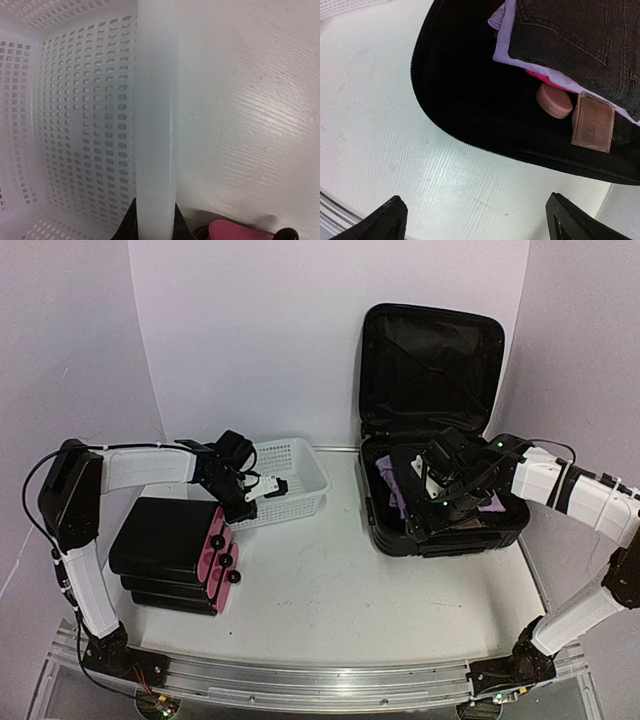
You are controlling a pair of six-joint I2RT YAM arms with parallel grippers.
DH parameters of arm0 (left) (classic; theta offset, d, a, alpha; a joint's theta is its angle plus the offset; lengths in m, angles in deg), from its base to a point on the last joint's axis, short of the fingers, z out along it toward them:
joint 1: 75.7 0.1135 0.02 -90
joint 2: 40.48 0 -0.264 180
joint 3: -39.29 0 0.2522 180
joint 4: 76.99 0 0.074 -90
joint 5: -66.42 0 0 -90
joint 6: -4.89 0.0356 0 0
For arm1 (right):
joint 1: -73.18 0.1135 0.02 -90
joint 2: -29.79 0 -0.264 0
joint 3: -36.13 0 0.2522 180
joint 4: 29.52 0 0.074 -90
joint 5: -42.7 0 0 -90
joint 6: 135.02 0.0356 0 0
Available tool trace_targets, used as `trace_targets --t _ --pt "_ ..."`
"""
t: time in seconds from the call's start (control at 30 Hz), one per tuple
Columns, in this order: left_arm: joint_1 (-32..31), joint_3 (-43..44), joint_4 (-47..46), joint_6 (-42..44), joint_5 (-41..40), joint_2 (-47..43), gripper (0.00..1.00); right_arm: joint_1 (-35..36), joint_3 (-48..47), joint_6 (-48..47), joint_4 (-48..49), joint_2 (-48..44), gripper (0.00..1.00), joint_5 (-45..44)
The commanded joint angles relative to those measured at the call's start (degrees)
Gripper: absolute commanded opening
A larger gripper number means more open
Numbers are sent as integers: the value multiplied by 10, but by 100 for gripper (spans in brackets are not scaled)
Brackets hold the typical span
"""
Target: Open, take out, and arrange the luggage
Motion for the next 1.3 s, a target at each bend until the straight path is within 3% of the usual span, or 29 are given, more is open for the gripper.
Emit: trace_targets --t 0.0,0.73,0.83,0.93,1.03,1.27 --pt "-25 -72 -81 120 81 -96 0 1 -19 -8 14 4 98 -21" --pt "-114 -80 -78 88 74 -42 2 1 -18 7 12 -2 98 -53" --pt "-116 -78 -77 86 74 -38 10 1 -17 7 11 -1 98 -55" --pt "-115 -73 -76 75 62 -37 31 1 -18 7 11 -1 98 -53" --pt "-114 -65 -70 57 60 -48 45 1 -20 7 12 -1 98 -56" --pt "-90 -26 -72 -30 91 -110 62 0 -42 19 -6 16 98 -111"
